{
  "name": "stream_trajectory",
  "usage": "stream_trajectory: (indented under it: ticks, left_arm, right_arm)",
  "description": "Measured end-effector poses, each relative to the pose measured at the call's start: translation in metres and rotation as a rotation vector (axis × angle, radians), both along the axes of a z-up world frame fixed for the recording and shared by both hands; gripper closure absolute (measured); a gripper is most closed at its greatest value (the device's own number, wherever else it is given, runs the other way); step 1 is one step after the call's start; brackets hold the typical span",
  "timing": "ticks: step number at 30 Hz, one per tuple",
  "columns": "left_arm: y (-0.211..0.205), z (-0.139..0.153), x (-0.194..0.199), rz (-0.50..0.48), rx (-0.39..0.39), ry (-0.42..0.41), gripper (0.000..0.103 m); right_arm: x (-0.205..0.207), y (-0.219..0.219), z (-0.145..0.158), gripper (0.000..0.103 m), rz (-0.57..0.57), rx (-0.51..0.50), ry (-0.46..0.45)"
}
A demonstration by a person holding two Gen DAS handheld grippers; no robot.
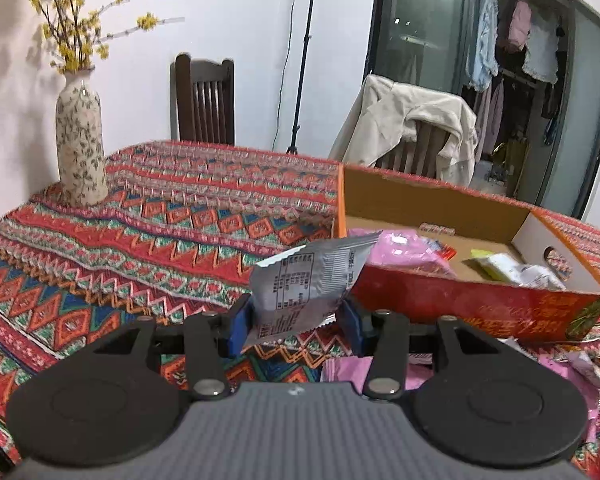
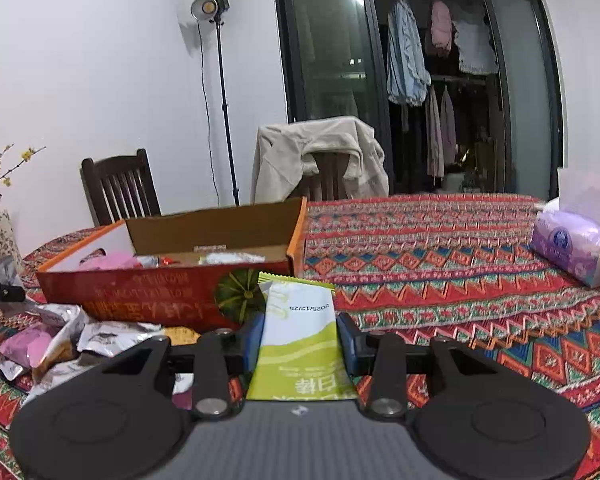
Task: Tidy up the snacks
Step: 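Carry both packets over the orange box and open both tools to drop them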
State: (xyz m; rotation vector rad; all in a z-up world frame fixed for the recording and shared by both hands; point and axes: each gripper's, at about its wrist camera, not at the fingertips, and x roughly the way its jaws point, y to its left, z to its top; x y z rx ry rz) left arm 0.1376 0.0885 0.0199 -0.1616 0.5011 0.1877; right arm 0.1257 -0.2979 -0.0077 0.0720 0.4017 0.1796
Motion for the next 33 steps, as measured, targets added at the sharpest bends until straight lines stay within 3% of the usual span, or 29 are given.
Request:
stream_trajectory:
  ticks: [10,21,27,33]
  left_arm:
    - [-0.024,0.042,-0.006,-0.056,0.038,-0.111,0.055]
    - [-0.066,0.07,0.038,-0.097,0.052,-0.155,0.055]
    - [-0.083,0.073,0.072,-0.072,0.07,-0.176,0.055]
    - [-0.09,0.055,0.098,-0.05,0.08,-0.178,0.055]
  right_arm:
    - [0.008,0.012,0.042,0.065,0.032,-0.01,-0.087]
    - [0.069,0.059,0.085,0.065,0.07,-0.027,-0.124]
    - [0.106,0.089,0.084,0.065,0.059,-0.025,-0.118]
    - [0.131,0.1,0.068,0.065,0.042,-0.033,-0.11]
